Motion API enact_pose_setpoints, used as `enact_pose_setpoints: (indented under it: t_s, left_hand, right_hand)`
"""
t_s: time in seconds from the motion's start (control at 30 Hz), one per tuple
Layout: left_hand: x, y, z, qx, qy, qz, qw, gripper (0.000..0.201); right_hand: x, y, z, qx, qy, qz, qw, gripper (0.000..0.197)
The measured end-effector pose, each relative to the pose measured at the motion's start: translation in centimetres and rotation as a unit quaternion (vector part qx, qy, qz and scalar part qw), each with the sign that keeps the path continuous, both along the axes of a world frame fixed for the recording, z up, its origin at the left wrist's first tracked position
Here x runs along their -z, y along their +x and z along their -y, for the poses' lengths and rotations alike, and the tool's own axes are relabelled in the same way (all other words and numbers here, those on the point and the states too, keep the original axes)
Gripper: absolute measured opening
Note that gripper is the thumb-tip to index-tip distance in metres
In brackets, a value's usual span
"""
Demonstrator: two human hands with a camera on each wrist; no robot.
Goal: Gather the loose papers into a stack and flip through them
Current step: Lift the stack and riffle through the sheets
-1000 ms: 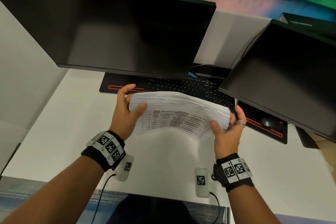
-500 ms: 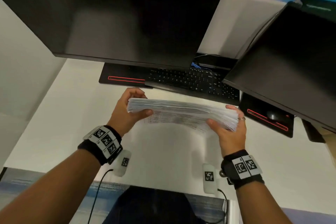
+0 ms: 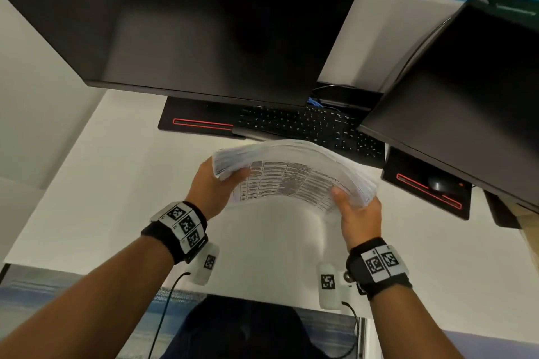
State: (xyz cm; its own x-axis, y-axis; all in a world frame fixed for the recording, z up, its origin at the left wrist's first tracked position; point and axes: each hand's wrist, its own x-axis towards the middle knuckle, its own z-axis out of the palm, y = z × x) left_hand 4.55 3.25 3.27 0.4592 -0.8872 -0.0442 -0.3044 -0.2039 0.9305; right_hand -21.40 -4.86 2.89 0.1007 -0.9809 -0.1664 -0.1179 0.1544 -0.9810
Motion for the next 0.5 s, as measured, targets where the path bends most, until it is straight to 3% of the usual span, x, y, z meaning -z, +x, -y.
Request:
enact_pose_setpoints:
  t_s: [0.17, 0.37, 0.5]
  left_hand:
    - [-0.3, 0.4, 1.6, -0.048, 0.048, 0.016, 0.998, 0.022]
    - [-0.6, 0.7, 0.6, -0.097, 0.119, -0.041, 0.987, 0.023]
    - [-1.4, 0.5, -0.2, -0.100, 0.020, 0.006, 0.995, 0.025]
  right_hand:
    - [0.1, 0.3, 1.7, 0.002, 0.002, -0.048, 0.999, 0.032]
    - [-0.2, 1.0, 1.4, -0.033, 0.073, -0.058, 0.995, 0.025]
    - [-1.4, 0.7, 0.1, 0.015, 0.019, 0.010, 1.000, 0.034]
